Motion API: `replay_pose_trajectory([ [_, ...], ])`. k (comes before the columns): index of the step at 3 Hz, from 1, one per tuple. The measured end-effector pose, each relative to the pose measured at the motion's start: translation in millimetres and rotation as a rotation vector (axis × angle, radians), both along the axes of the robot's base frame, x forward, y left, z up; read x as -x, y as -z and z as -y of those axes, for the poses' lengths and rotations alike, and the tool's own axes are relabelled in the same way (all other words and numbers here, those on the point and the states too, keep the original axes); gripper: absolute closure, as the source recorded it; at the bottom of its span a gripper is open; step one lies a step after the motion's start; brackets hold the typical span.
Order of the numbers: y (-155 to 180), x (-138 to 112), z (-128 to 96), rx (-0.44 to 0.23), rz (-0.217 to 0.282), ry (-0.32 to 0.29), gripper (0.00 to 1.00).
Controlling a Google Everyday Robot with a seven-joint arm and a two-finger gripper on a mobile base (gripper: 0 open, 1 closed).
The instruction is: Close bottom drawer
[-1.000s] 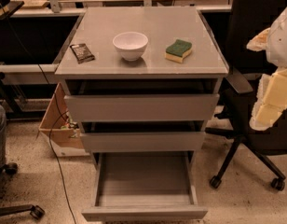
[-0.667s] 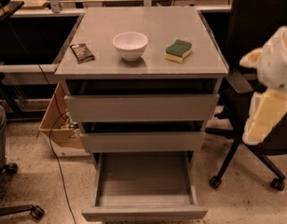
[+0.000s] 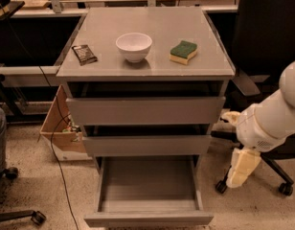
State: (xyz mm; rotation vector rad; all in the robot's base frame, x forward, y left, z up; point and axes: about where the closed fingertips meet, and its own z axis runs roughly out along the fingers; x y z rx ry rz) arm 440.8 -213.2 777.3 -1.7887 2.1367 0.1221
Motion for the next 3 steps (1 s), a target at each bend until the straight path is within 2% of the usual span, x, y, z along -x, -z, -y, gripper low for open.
replay_pose_trajectory([
  [1, 72, -3, -12, -0.058, -0.05, -0.018, 0.0],
  [3, 90, -1, -28, -0.082, -0.054, -0.019, 0.0],
])
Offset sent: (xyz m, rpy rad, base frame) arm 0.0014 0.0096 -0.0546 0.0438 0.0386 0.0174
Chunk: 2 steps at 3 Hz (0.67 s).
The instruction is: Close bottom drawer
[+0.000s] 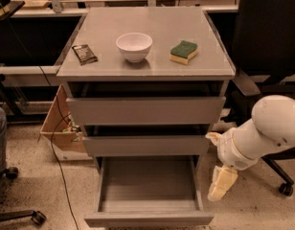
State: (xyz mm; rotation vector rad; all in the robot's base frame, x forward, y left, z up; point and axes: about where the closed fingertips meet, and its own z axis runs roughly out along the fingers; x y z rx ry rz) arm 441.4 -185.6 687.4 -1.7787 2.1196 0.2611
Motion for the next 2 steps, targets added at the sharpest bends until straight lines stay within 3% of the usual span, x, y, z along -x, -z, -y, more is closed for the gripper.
replay_pose_trajectory([
  [2, 96, -10, -38, -0.116, -0.051, 0.05, 0.0],
])
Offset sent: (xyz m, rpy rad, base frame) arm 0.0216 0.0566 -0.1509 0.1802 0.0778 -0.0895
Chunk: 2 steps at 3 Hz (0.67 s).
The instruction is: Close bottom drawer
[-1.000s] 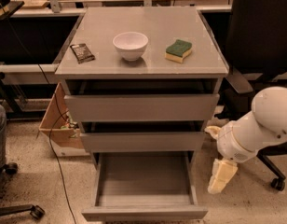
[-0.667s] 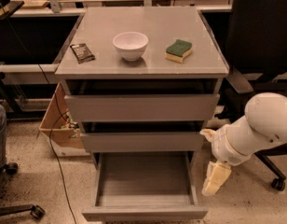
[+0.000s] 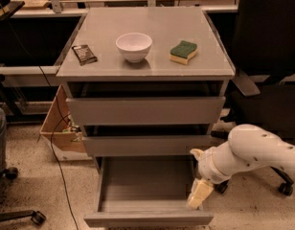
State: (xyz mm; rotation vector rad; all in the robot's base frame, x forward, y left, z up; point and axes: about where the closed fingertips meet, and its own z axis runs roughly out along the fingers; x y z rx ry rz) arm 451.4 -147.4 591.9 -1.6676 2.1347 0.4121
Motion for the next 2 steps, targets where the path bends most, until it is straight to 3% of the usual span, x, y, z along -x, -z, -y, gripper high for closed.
replay_pose_trajectory([
  [2, 125, -4, -49, -0.134, -0.034, 0.046, 0.0],
])
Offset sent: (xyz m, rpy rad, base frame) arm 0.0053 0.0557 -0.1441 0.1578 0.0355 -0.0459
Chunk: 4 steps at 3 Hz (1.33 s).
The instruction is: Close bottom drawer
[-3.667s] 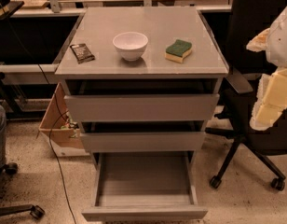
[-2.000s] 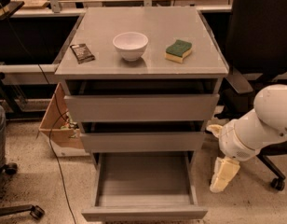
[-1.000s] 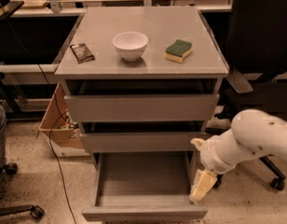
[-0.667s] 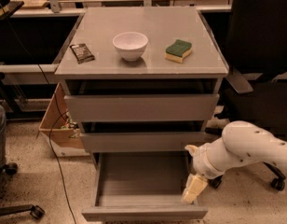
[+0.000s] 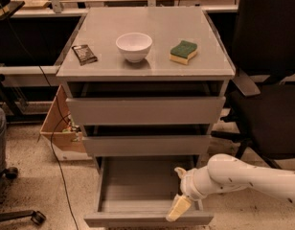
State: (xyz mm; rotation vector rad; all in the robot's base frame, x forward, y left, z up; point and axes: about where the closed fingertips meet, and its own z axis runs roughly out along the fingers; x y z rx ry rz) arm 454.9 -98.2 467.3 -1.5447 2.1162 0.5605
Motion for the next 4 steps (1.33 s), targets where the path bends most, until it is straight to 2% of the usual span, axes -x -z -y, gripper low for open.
replay_pose_trajectory([
  [2, 4, 3, -2, -0.004, 0.01, 0.011, 0.0],
  [3, 36, 7, -12, -0.003, 0.017, 0.016, 0.0],
  [4, 90, -13, -23, -0.015, 0.043, 0.059, 0.0],
])
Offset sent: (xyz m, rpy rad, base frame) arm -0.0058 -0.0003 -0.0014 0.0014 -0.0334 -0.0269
